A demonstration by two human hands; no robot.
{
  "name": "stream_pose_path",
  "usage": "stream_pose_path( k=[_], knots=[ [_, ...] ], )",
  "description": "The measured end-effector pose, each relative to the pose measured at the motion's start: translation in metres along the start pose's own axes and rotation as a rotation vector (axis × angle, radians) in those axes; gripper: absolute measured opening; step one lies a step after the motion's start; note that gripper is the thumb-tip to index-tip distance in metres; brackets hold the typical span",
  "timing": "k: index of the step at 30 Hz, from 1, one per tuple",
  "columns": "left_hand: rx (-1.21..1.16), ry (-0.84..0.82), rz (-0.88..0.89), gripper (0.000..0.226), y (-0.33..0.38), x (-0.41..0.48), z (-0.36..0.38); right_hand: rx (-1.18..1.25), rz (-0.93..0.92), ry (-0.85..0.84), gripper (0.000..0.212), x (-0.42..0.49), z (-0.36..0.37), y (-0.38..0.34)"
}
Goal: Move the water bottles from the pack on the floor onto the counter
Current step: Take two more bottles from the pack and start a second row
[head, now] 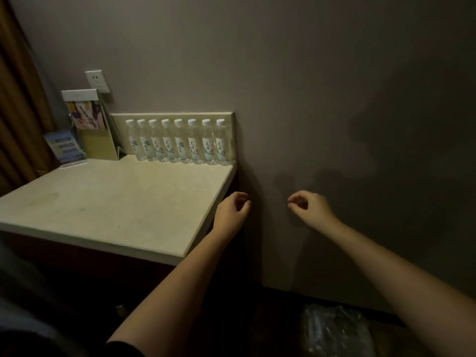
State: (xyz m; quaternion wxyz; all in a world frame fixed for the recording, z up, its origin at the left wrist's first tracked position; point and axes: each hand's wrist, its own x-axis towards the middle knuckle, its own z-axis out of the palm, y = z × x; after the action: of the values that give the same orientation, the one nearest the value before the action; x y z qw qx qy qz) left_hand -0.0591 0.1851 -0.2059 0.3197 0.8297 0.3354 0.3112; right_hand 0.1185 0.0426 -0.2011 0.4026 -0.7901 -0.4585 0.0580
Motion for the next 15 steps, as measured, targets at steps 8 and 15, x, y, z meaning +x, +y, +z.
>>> stream_pose_path(
  k=[8, 15],
  knots=[
    [-0.050, -0.096, 0.106, 0.030, 0.068, -0.001, 0.040, 0.020, 0.070, 0.172, 0.009, -0.037, -0.068, 0.032],
    [-0.055, -0.169, 0.233, 0.031, 0.114, 0.007, 0.103, -0.035, 0.180, 0.257, 0.007, -0.054, -0.128, 0.088]
  ],
)
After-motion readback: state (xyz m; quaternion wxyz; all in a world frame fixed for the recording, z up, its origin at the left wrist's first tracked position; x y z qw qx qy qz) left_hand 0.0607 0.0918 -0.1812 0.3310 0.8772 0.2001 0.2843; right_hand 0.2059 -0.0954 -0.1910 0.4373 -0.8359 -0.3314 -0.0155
